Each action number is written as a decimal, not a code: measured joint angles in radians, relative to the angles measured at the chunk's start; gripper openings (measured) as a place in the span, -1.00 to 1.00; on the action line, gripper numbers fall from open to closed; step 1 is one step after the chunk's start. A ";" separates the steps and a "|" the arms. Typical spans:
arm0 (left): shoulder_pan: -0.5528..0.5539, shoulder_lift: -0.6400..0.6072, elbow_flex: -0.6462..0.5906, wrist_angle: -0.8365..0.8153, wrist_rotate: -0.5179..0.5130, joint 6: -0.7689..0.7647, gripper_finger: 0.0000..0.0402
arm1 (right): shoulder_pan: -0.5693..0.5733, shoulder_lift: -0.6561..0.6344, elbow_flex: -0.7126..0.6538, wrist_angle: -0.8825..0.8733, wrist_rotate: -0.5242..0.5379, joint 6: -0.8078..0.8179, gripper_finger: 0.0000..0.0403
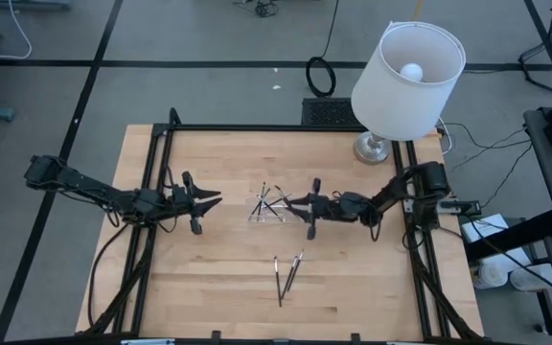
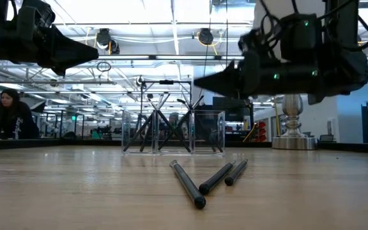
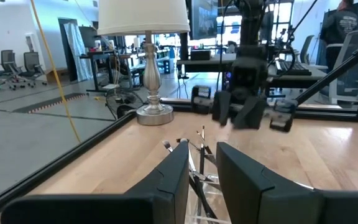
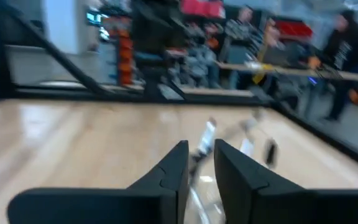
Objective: Pick & Place Makeup Supplies
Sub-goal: Put the makeup brush into the transparent organizer
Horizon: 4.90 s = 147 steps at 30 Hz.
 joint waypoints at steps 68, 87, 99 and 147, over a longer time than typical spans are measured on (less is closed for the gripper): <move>0.000 0.000 0.000 0.017 -0.003 -0.001 -0.55 | 0.269 -0.512 0.034 -1.025 0.130 -0.153 -0.42; 0.000 0.000 0.000 0.010 0.006 -0.048 -0.55 | 0.222 -0.512 0.034 -1.116 0.001 -0.122 -0.42; 0.000 0.000 0.000 0.008 0.006 -0.069 -0.55 | 0.223 -0.512 0.034 -1.101 -0.075 -0.093 -0.42; 0.000 0.000 0.000 -0.036 -0.002 -0.075 -0.55 | 0.123 -0.140 0.185 -1.150 -0.322 -0.100 -0.42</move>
